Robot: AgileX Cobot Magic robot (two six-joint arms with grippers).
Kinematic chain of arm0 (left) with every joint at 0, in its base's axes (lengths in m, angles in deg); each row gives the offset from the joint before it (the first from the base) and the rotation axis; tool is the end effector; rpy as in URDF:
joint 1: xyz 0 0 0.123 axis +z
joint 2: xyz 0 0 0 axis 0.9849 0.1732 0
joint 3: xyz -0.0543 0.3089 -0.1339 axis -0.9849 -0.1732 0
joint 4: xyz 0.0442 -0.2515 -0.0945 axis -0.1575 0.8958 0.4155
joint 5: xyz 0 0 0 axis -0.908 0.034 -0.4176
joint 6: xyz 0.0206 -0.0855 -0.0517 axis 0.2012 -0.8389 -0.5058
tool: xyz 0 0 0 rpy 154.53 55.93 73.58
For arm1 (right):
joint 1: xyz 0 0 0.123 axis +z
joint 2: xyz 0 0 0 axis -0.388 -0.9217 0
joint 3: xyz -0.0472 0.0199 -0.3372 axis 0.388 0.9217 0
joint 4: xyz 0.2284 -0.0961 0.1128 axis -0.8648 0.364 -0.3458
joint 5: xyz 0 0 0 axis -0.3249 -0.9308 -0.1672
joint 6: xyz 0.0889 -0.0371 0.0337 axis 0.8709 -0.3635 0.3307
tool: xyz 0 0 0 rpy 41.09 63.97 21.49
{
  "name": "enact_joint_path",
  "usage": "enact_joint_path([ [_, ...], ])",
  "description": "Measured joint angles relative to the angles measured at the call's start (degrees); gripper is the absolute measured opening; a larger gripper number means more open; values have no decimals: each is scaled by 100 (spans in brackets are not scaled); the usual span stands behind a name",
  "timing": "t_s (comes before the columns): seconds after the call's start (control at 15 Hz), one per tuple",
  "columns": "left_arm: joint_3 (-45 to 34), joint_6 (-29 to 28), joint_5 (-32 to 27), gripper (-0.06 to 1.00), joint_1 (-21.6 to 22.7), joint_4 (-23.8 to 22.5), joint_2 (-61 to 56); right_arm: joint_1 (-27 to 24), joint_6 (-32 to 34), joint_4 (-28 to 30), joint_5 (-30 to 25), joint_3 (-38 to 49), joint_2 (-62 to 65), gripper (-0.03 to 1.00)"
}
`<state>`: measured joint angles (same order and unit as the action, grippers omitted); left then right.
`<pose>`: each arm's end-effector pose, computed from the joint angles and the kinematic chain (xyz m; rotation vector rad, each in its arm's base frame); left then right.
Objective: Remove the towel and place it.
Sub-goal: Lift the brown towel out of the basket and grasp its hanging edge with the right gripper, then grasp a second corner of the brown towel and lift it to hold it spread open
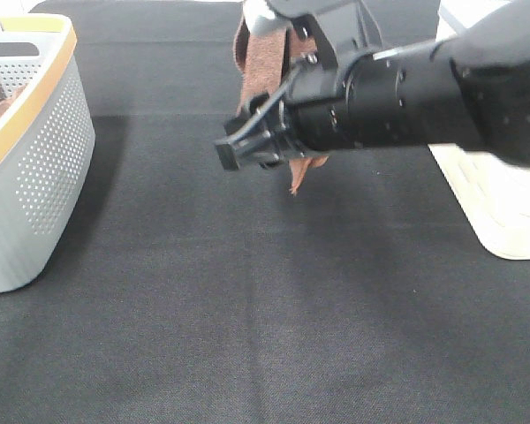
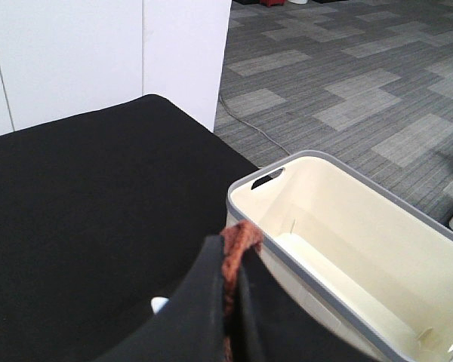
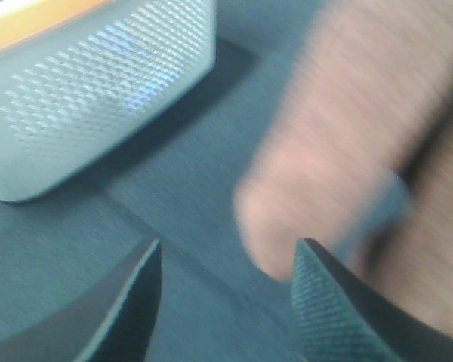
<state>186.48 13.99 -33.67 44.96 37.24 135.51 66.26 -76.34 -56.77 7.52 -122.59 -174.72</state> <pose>0.3722 -0.2751 0.5535 0.5365 1.7671 -0.6111 0.2612 0.2326 0.2874 -0.7468 1.9590 0.3316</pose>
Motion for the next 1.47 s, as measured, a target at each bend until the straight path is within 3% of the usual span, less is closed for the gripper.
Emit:
enact_joint_path([
  [0.2, 0, 0, 23, 0, 0, 34, 0, 0, 0, 34, -315, -332, 0, 51],
  [0.47, 0, 0, 29, 0, 0, 183, 0, 0, 0, 57, -286, -561, -201, 51],
  [0.87, 0, 0, 52, 0, 0, 206, 0, 0, 0, -435, 1054, -607, -619, 66],
  [1.27, 0, 11, 52, 0, 0, 40, 0, 0, -34, -968, 1209, -584, -619, 66],
  [1.47, 0, 17, 52, 0, 0, 23, 0, 0, -246, -1346, 1541, -447, -619, 66],
])
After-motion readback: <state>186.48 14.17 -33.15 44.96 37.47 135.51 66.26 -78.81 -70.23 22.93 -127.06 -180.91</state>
